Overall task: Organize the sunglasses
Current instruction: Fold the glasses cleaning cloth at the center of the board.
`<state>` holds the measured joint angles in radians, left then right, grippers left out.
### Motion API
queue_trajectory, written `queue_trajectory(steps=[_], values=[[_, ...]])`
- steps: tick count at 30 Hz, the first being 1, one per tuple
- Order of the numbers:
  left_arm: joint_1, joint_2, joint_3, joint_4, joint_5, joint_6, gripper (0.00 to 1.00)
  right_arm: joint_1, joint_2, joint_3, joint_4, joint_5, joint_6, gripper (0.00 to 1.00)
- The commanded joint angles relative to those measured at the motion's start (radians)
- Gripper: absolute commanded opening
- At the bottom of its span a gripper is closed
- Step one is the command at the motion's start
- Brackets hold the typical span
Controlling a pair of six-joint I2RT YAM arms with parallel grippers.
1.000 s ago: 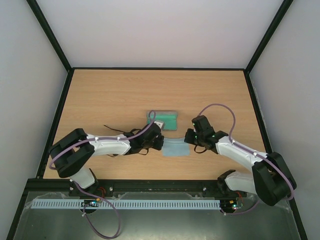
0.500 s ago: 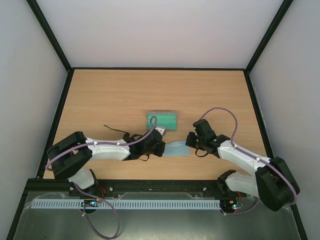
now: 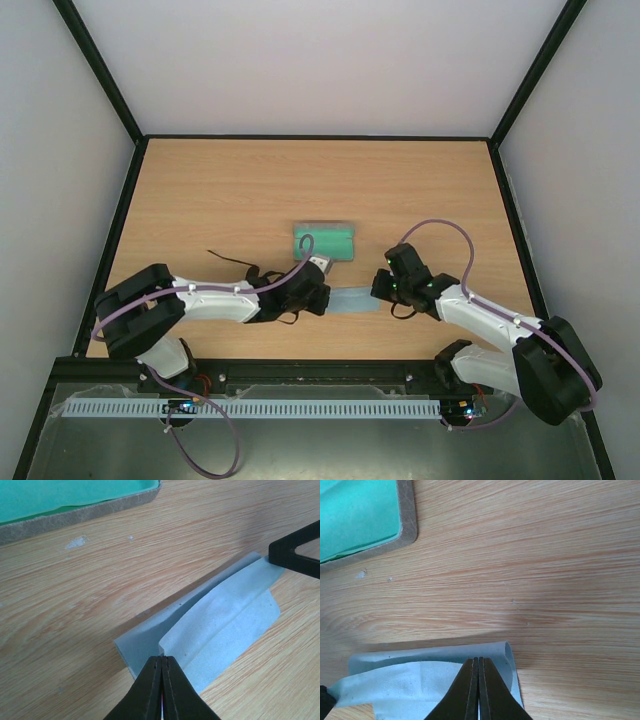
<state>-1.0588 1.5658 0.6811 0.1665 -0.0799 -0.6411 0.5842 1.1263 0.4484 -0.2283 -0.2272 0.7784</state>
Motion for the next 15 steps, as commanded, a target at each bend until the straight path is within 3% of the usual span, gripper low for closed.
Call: queue_trajectory(steps=[1, 15], values=[[-0.019, 0.002, -0.012, 0.018, -0.017, -0.014, 0.02, 0.008, -0.016, -0.017, -0.01, 0.02, 0.014, 0.01], [-0.035, 0.014, -0.025, 0.021, -0.029, -0.033, 0.02, 0.017, -0.036, -0.037, -0.006, 0.017, 0.02, 0.01]])
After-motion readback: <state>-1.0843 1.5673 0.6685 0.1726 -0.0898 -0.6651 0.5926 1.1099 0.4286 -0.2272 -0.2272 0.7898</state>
